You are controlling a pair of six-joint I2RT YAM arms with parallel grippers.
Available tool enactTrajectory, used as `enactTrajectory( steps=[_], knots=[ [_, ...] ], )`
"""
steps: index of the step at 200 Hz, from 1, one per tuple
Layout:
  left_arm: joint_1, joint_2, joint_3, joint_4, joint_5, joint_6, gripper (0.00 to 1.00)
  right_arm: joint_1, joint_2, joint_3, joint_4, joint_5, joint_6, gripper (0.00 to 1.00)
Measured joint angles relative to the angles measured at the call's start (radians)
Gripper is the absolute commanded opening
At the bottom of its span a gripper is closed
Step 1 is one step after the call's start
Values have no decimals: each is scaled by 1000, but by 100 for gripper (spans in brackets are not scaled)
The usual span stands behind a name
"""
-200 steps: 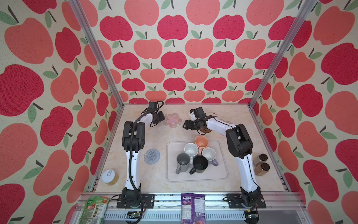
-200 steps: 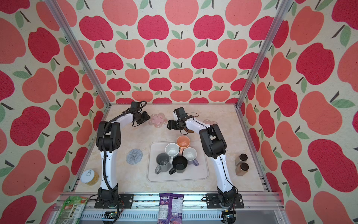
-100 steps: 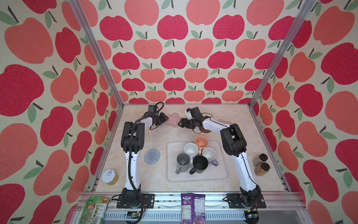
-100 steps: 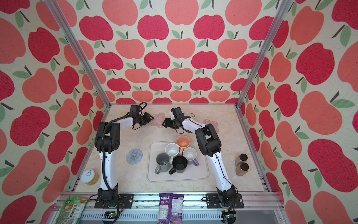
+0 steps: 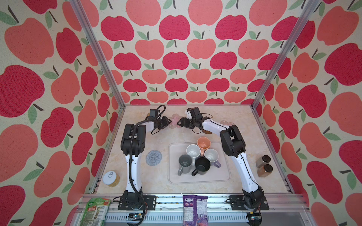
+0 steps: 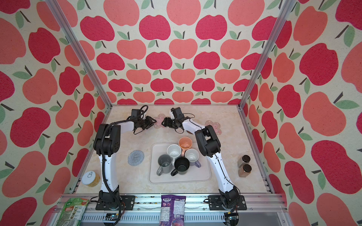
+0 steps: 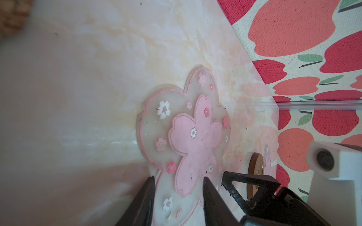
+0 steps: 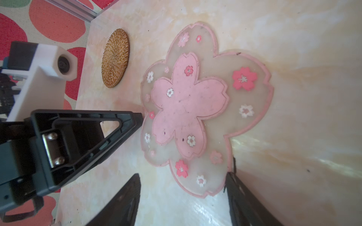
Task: Place cups on coasters
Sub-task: Move the coaster to the top-center of the table.
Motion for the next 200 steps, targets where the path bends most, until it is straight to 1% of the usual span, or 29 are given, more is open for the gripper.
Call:
enactTrajectory(
  steps=[32, 72, 91, 142, 176, 200],
  knots=[
    [0, -16, -27, 8, 0, -5, 43, 6, 14, 19, 6, -8, 5, 70],
    [-3, -86, -115, -12, -19, -5, 43, 37, 16, 15, 11, -29, 5, 70],
    [-1, -124, -150, -48, -40, 5, 43, 52, -6, -31, 36, -34, 4, 70],
    [23, -205, -220, -137, -77, 40, 43, 64, -121, -224, 78, -59, 3, 70],
    [40, -247, -265, -166, -88, 56, 43, 66, -134, -254, 98, -77, 4, 69],
    [50, -258, -269, -192, -105, 63, 43, 68, -138, -259, 98, -74, -5, 70]
  ],
)
